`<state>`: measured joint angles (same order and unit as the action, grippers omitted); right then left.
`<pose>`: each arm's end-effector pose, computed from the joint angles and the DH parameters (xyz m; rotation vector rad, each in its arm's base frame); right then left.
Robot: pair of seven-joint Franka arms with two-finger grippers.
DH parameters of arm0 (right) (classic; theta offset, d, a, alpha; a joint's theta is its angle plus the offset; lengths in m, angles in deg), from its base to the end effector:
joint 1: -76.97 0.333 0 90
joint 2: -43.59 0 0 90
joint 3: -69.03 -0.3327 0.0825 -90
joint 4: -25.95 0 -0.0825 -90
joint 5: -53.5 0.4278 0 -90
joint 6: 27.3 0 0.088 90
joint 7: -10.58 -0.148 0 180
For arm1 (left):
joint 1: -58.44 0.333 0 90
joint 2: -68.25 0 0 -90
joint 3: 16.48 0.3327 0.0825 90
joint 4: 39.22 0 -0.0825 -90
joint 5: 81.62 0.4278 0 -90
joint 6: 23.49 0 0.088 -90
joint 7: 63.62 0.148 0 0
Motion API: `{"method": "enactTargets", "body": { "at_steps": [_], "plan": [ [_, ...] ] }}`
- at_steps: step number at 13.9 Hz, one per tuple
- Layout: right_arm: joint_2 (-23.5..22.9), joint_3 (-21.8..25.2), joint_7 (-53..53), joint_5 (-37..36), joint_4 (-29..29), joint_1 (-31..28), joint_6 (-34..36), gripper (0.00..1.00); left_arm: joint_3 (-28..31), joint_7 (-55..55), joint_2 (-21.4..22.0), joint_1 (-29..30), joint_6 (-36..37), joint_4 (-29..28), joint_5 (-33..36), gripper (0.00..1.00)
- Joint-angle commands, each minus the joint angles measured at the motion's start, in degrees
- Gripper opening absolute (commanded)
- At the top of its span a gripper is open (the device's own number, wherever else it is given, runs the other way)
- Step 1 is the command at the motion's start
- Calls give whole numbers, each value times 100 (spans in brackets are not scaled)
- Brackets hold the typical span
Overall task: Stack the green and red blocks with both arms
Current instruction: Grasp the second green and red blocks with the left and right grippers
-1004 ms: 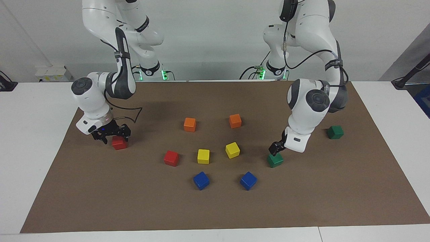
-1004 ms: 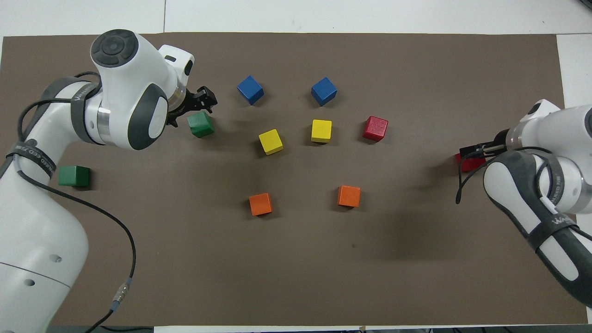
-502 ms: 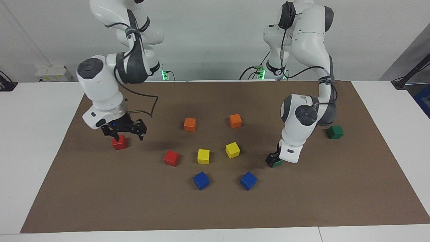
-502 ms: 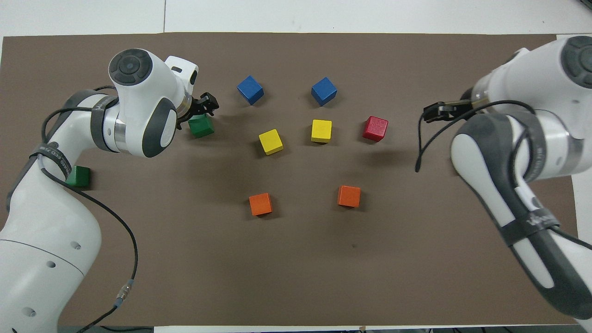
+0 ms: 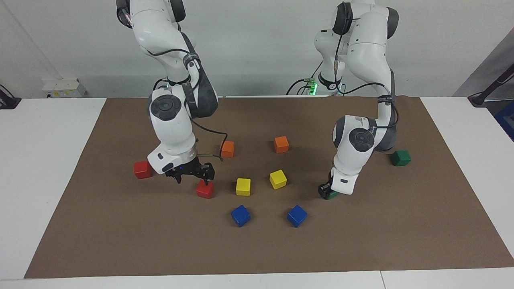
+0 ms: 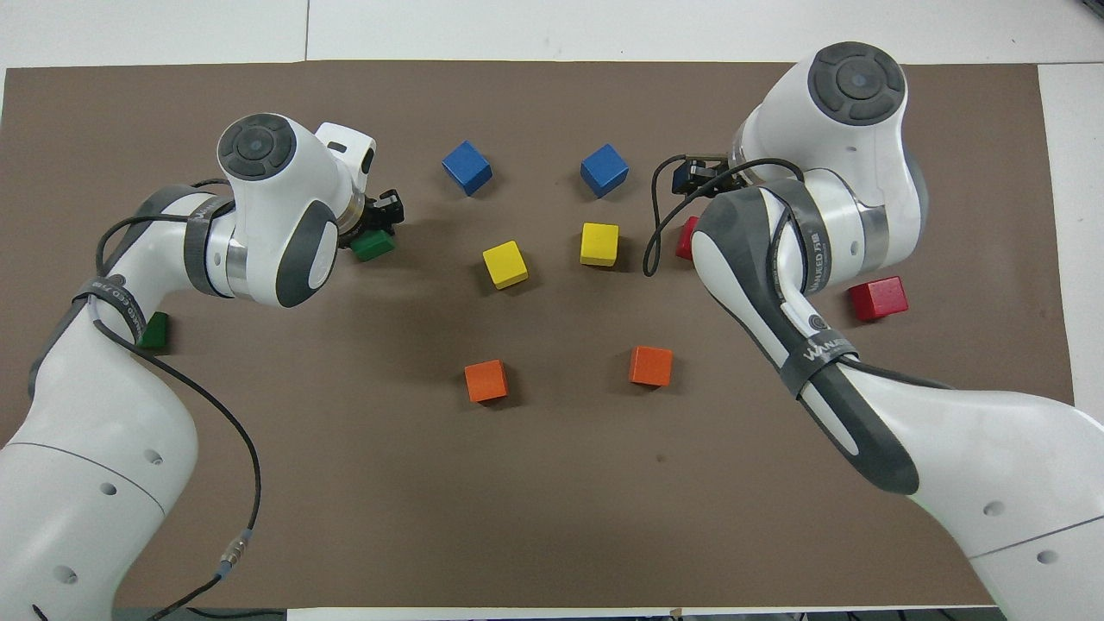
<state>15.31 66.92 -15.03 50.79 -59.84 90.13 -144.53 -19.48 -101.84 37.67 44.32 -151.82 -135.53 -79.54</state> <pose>0.7261 0.1901 0.3451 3.1252 -0.2582 0.0955 0.6931 -0.2082 0.2413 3.0824 0.5509 0.0377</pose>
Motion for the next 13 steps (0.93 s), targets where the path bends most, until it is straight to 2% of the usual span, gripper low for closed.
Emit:
{"method": "enactTargets", "body": {
  "at_steps": [1, 5, 8, 10, 13],
  "plan": [
    [-222, 0, -207, -20, 352, -33, 95, 100, 53, -177, 184, -65, 53, -230, 126, 0],
    [-222, 0, -480, -19, 151, -7, -309, 100, 53, -107, 167, 5, 508, 154, 100, 0],
    [-169, 0, -594, -19, -376, 3, -914, 100, 1, 216, 367, 452, 861, 332, 74, 0],
    [-99, 0, -603, -19, -736, 3, -1205, 100, -8, 1162, 648, 856, 1194, 297, -66, 0],
    [7, -9, -752, -2, -1167, 3, -1618, 100, 36, 3453, 1071, 1568, 1617, 131, -137, 0]
  ]
}}
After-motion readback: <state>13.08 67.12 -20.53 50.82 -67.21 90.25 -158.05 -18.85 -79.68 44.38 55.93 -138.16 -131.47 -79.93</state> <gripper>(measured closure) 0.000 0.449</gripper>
